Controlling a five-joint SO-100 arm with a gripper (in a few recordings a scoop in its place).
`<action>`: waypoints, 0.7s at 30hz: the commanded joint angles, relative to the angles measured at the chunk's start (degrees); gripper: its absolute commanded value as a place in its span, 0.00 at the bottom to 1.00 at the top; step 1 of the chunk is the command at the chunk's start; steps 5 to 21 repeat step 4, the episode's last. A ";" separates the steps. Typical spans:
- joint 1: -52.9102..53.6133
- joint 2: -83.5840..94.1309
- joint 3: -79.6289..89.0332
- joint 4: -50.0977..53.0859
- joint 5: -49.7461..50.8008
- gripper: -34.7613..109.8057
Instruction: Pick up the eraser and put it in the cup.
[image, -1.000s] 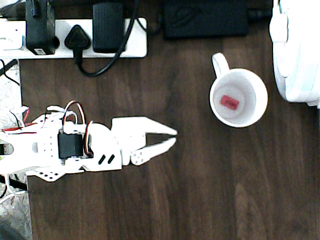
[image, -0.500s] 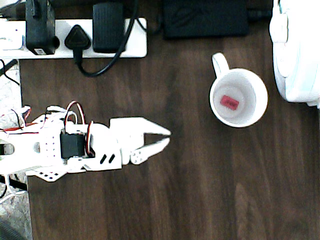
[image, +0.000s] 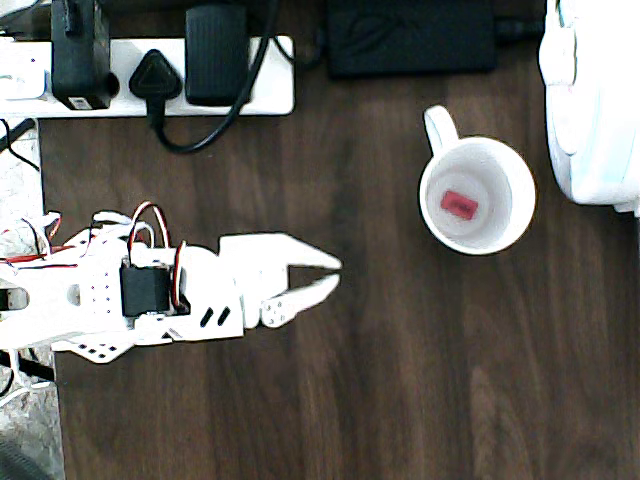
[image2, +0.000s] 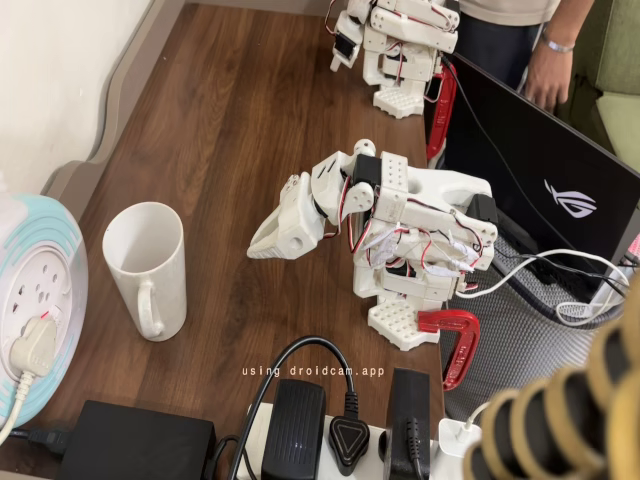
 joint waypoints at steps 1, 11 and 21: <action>-0.26 0.97 0.88 1.49 -1.85 0.24; -0.26 0.97 0.88 1.49 -1.85 0.24; -0.26 0.97 0.88 1.49 -1.85 0.24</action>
